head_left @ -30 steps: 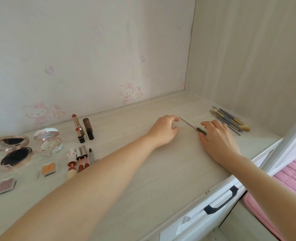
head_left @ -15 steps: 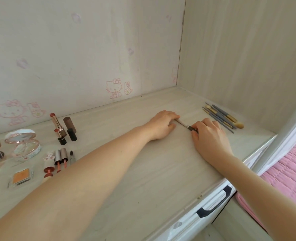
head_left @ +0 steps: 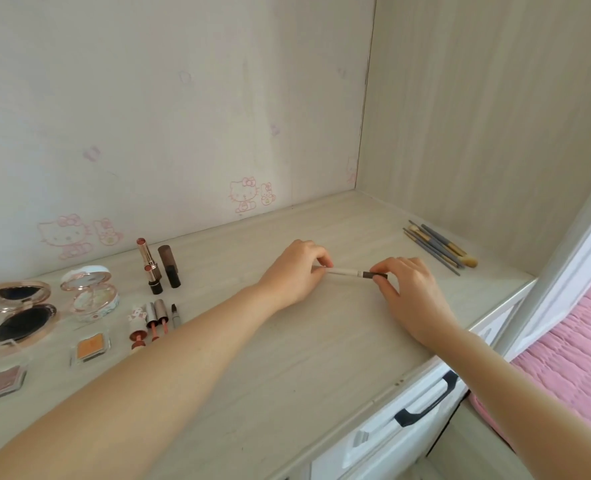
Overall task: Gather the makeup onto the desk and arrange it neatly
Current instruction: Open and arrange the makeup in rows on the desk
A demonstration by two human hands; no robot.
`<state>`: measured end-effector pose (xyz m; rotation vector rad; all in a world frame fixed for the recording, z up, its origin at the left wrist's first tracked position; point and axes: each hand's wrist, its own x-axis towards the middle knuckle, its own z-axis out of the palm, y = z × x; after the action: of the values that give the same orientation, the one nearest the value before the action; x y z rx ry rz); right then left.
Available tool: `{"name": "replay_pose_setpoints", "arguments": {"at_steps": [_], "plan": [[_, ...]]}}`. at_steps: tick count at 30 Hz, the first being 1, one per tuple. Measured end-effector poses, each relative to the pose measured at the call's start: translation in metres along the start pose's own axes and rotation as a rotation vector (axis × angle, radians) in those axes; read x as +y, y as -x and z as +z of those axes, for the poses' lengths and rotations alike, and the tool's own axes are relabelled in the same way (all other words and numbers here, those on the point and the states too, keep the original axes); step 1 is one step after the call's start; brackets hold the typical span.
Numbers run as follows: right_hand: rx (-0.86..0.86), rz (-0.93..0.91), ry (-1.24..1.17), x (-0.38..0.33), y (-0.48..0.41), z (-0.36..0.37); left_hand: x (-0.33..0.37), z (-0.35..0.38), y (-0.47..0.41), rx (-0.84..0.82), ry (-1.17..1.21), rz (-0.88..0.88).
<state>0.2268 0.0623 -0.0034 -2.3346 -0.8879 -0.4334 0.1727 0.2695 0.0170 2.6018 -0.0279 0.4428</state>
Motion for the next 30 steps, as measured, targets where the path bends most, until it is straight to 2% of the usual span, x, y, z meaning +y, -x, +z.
{"name": "replay_pose_setpoints", "arguments": {"at_steps": [7, 13, 19, 26, 30], "plan": [[-0.047, -0.002, -0.142, -0.034, 0.022, -0.002, 0.004, -0.039, 0.052, 0.044, 0.066, -0.045], [-0.034, -0.115, -0.149, -0.07, 0.034, -0.001, 0.001, -0.065, 0.1, 0.145, 0.103, -0.047], [-0.107, -0.198, -0.193, -0.112, 0.045, 0.006, -0.007, -0.089, 0.15, 0.253, 0.167, -0.077], [-0.184, -0.258, -0.243, -0.164, 0.059, 0.016, -0.022, -0.112, 0.205, 0.267, 0.012, -0.049], [-0.227, -0.293, -0.26, -0.195, 0.066, 0.022, -0.02, -0.126, 0.235, 0.256, -0.2, -0.039]]}}
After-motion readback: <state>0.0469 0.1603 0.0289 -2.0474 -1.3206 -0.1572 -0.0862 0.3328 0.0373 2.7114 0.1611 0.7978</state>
